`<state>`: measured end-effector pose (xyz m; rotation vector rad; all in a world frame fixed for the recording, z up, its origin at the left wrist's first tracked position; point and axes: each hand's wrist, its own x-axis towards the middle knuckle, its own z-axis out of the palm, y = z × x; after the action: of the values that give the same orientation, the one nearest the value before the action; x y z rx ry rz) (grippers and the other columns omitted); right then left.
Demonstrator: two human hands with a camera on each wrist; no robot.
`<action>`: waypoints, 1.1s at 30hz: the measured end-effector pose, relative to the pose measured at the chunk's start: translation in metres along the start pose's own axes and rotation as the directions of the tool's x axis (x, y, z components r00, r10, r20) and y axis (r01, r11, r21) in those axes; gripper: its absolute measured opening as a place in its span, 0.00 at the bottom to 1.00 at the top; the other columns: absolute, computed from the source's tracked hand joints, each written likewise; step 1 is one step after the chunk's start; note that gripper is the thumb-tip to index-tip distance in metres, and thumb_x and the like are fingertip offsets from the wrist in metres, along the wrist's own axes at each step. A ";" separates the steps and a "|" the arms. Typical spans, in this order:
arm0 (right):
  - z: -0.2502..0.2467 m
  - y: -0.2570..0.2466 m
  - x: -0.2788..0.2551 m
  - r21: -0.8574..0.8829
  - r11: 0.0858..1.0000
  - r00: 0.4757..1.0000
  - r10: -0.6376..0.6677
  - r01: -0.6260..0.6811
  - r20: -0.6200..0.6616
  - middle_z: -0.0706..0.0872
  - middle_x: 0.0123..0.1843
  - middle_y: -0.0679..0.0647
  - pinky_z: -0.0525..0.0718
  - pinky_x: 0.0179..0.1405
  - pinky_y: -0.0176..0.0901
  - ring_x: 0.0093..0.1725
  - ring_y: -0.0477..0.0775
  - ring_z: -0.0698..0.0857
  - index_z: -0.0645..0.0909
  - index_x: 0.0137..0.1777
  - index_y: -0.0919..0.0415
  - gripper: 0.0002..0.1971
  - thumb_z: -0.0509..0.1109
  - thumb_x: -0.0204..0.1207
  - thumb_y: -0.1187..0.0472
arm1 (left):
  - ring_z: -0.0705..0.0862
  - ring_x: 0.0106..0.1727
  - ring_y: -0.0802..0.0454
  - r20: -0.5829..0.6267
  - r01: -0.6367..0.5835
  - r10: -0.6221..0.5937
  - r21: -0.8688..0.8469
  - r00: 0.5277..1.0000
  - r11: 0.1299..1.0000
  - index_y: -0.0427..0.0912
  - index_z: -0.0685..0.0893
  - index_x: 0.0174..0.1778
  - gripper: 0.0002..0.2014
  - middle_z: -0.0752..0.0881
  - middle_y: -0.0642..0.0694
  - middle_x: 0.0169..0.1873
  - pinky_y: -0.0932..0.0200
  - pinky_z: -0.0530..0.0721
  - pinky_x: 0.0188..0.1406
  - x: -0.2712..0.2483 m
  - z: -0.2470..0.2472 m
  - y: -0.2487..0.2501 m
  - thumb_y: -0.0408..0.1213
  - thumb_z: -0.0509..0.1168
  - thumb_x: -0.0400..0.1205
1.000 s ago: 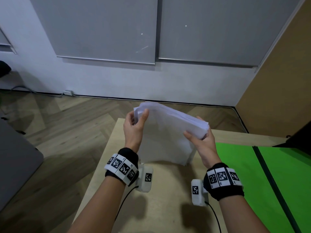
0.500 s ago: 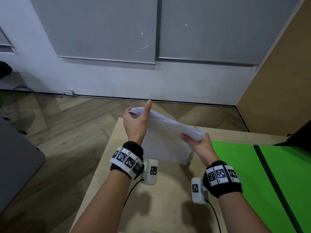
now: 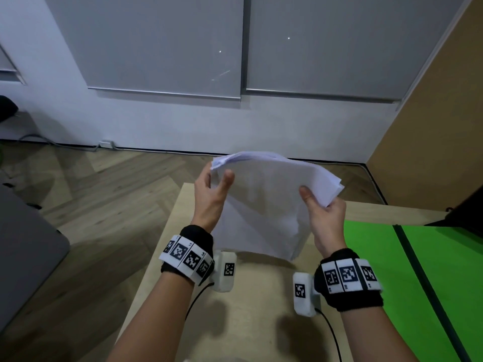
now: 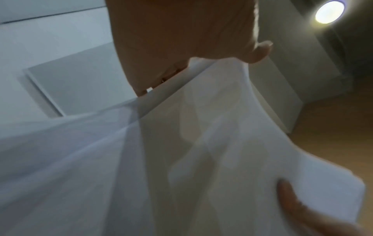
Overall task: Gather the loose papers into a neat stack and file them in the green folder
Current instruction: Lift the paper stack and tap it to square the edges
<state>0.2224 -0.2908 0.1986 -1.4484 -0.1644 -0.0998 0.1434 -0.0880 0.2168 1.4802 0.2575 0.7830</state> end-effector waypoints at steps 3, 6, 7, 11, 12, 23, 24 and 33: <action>-0.004 0.006 -0.006 -0.034 0.999 0.999 0.040 -0.039 0.026 0.90 0.28 0.40 0.85 0.33 0.34 0.29 0.34 0.86 0.85 0.36 0.56 0.05 0.77 0.71 0.64 | 0.86 0.45 0.63 0.000 0.045 -0.045 0.051 0.999 0.998 0.47 0.84 0.52 0.32 0.84 0.52 0.35 0.61 0.86 0.52 -0.012 -0.003 -0.005 0.68 0.72 0.62; -0.009 0.022 -0.016 -0.088 0.982 0.980 0.175 -0.167 0.095 0.91 0.34 0.43 0.87 0.39 0.38 0.32 0.37 0.88 0.87 0.39 0.55 0.05 0.80 0.67 0.63 | 0.88 0.49 0.47 -0.087 0.212 -0.210 0.015 0.974 0.977 0.43 0.85 0.48 0.26 0.90 0.46 0.44 0.43 0.87 0.55 -0.019 0.000 -0.014 0.61 0.73 0.65; -0.010 0.026 -0.019 -0.106 0.976 0.969 0.204 -0.191 0.138 0.92 0.36 0.43 0.87 0.39 0.34 0.34 0.37 0.89 0.87 0.41 0.54 0.07 0.81 0.66 0.63 | 0.89 0.50 0.45 -0.115 0.253 -0.250 0.013 0.962 0.967 0.42 0.85 0.50 0.28 0.90 0.44 0.46 0.42 0.88 0.55 -0.021 0.001 -0.016 0.61 0.73 0.65; -0.010 0.033 -0.019 -0.194 0.954 0.948 0.262 -0.226 0.182 0.90 0.39 0.42 0.86 0.40 0.34 0.39 0.41 0.89 0.84 0.42 0.50 0.09 0.79 0.69 0.63 | 0.90 0.53 0.44 -0.088 0.287 -0.281 0.058 0.956 0.956 0.39 0.85 0.55 0.25 0.91 0.38 0.51 0.47 0.88 0.54 -0.022 0.006 -0.019 0.52 0.77 0.69; -0.009 0.032 -0.017 -0.217 0.947 0.951 0.271 -0.236 0.150 0.89 0.41 0.47 0.86 0.44 0.41 0.41 0.47 0.88 0.84 0.43 0.52 0.07 0.78 0.70 0.62 | 0.90 0.52 0.45 -0.054 0.295 -0.292 0.064 0.955 0.953 0.38 0.85 0.56 0.24 0.91 0.38 0.51 0.51 0.88 0.51 -0.022 0.007 -0.017 0.49 0.77 0.70; -0.002 -0.022 0.019 -0.554 0.829 0.972 0.070 0.069 0.225 0.87 0.28 0.51 0.82 0.37 0.47 0.33 0.52 0.83 0.85 0.31 0.50 0.09 0.75 0.68 0.48 | 0.80 0.66 0.58 0.460 -0.387 0.036 0.698 0.887 0.602 0.45 0.80 0.69 0.36 0.83 0.53 0.64 0.69 0.71 0.65 0.033 -0.007 0.068 0.48 0.81 0.64; 0.004 -0.034 0.016 -0.558 0.819 0.957 0.041 0.133 0.288 0.81 0.21 0.45 0.77 0.31 0.42 0.29 0.46 0.76 0.83 0.26 0.45 0.12 0.75 0.71 0.52 | 0.82 0.66 0.53 0.489 -0.387 -0.021 0.716 0.872 0.581 0.46 0.81 0.68 0.35 0.85 0.50 0.63 0.64 0.75 0.66 0.034 -0.001 0.069 0.49 0.81 0.65; -0.013 -0.039 0.017 -0.515 0.842 0.897 0.090 0.164 0.434 0.90 0.30 0.41 0.80 0.34 0.36 0.32 0.38 0.85 0.89 0.36 0.52 0.04 0.78 0.70 0.55 | 0.89 0.52 0.38 0.367 -0.284 -0.086 0.829 0.926 0.481 0.51 0.91 0.42 0.07 0.90 0.39 0.37 0.51 0.82 0.44 0.028 -0.019 0.048 0.44 0.74 0.70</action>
<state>0.2333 -0.3078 0.2386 -2.0269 -0.5805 0.1733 0.1375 -0.0612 0.2684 2.6343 0.3065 0.4219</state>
